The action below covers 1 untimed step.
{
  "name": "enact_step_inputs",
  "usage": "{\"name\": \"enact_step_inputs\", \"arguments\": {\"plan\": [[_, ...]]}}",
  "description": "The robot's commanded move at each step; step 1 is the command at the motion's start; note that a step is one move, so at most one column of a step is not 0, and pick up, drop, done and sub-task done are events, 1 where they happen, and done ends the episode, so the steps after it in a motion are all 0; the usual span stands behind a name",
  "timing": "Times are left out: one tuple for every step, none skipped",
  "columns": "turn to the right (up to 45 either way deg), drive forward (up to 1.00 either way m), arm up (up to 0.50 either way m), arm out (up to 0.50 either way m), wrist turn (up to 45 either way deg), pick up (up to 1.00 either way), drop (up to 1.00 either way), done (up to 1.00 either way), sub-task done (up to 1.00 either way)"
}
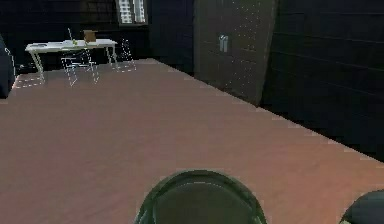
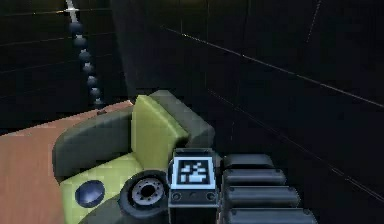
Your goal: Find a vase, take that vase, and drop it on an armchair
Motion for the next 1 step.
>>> {"name": "enact_step_inputs", "arguments": {"plan": [[-45.0, 0.0, 0.0, 0.0, 0.0, 0.0, 0.0, 0.0, 0.0]]}}
